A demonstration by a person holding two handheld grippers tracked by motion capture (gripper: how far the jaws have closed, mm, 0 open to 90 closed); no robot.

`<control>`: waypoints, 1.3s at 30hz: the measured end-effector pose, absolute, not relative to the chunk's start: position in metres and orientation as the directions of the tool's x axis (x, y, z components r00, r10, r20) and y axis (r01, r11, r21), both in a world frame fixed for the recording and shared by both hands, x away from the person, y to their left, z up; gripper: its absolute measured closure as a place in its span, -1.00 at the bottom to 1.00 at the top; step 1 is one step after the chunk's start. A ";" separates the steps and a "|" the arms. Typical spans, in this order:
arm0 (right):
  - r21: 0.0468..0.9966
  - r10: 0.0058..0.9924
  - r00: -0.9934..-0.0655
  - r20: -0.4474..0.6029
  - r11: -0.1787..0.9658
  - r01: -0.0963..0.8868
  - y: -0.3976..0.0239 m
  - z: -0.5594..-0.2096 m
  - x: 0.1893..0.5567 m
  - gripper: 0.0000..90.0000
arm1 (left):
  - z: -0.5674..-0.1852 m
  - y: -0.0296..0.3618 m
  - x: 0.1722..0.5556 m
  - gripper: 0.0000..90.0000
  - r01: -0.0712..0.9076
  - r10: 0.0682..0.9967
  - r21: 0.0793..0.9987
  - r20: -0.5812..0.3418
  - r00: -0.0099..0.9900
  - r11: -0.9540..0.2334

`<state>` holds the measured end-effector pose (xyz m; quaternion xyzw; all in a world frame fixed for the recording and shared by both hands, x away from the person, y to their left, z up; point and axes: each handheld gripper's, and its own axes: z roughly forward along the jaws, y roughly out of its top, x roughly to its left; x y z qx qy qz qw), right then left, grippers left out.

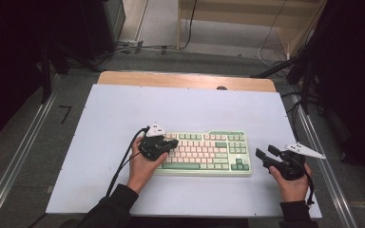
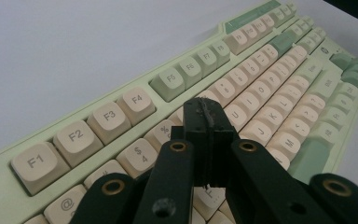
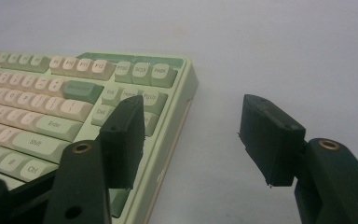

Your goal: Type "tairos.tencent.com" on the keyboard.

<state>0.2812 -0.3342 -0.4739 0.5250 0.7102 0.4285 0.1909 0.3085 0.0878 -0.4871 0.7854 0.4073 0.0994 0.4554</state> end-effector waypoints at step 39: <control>0.810 0.908 -0.377 0.182 0.079 0.581 -0.334 -0.473 0.282 -0.14 | -0.476 0.099 0.305 0.33 0.552 0.696 0.809 -0.278 0.662 -0.202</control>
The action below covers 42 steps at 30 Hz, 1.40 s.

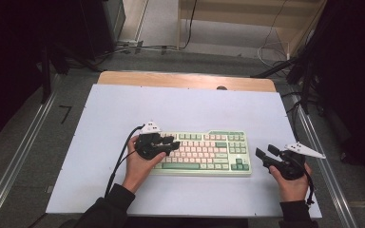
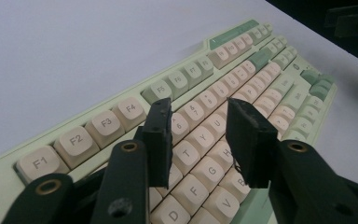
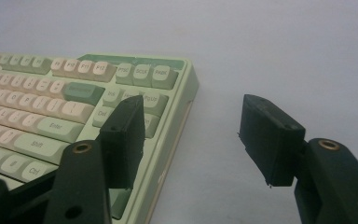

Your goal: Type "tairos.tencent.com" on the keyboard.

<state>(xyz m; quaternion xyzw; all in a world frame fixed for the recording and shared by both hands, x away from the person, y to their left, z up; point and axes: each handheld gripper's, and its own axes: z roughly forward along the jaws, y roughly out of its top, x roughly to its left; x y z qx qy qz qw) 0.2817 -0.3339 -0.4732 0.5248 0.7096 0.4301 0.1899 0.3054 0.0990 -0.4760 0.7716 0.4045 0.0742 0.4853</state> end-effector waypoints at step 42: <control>0.807 0.889 -0.421 0.181 0.110 0.580 -0.319 -0.474 0.298 -0.14 | -0.480 0.149 0.278 1.00 0.576 0.748 0.800 -0.277 0.603 -0.168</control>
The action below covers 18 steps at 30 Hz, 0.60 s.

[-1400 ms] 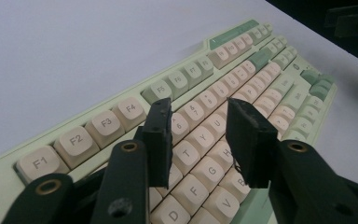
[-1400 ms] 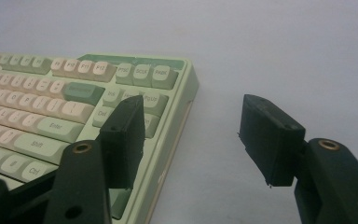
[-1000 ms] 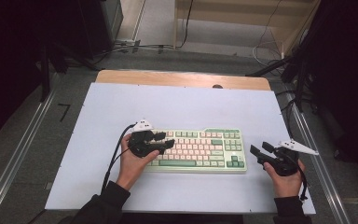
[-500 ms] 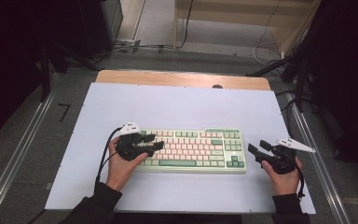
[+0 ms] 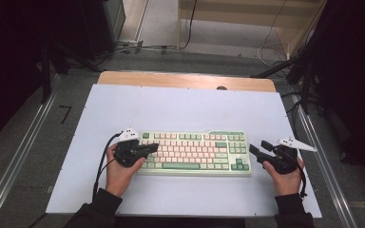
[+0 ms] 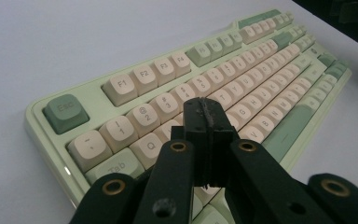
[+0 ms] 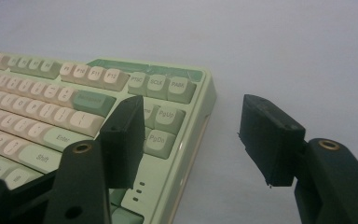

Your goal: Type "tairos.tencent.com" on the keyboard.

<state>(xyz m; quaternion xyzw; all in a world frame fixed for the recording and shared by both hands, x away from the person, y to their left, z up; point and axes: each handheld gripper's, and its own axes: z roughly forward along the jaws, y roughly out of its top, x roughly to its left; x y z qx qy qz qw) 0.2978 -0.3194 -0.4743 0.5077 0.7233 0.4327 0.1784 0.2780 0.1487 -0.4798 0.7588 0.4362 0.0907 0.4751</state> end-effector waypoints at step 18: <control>0.808 0.889 -0.423 0.175 0.116 0.577 -0.320 -0.474 0.297 -0.14 | -0.489 0.147 0.278 1.00 0.607 0.777 0.760 -0.231 0.586 -0.232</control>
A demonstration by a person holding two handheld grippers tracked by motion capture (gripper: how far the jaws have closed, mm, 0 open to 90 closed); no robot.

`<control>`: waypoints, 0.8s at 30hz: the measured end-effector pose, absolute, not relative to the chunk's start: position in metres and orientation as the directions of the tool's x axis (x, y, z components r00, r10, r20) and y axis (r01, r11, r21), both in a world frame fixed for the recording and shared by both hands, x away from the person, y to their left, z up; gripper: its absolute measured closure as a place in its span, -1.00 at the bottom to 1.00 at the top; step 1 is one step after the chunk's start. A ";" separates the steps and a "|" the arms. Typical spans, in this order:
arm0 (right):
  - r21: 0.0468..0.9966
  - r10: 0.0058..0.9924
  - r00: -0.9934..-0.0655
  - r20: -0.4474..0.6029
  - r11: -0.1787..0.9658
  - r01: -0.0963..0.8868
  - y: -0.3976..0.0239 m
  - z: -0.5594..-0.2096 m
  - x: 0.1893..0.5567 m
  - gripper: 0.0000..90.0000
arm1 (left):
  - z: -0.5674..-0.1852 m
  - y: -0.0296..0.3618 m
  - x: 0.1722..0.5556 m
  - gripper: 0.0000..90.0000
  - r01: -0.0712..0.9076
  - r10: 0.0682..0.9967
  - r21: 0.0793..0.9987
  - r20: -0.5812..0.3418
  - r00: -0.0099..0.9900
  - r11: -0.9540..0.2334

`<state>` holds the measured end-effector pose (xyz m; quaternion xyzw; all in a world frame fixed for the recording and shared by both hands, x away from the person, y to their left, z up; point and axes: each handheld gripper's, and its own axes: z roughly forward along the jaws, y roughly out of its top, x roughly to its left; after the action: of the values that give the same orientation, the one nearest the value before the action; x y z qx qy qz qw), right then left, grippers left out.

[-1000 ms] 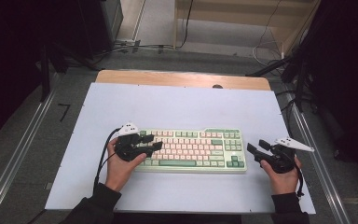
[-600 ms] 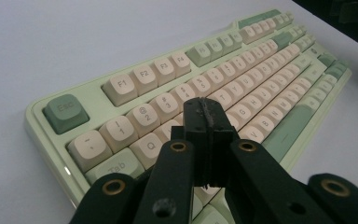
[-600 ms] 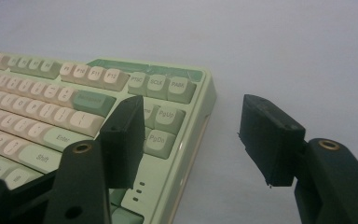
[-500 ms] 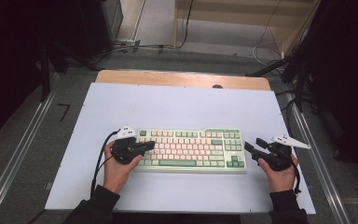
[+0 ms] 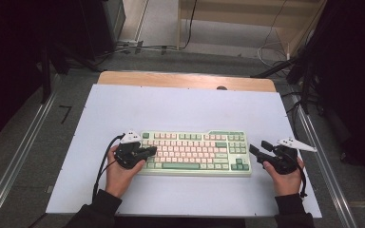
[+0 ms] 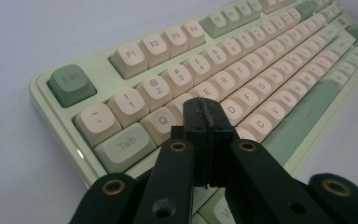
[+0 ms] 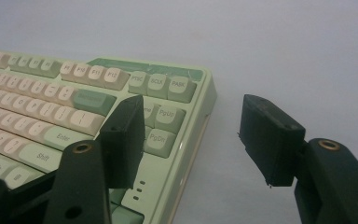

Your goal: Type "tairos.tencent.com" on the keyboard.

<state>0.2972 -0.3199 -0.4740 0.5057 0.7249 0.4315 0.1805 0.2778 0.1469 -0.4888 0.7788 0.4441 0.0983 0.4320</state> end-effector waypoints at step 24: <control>0.810 0.888 -0.427 0.171 0.119 0.574 -0.320 -0.474 0.297 -0.14 | -0.487 0.154 0.279 0.83 0.596 0.755 0.782 -0.277 0.594 -0.182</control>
<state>0.2970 -0.3196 -0.4737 0.5037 0.7257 0.4319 0.1817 0.2791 0.1536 -0.4874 0.7638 0.4424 0.0861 0.4620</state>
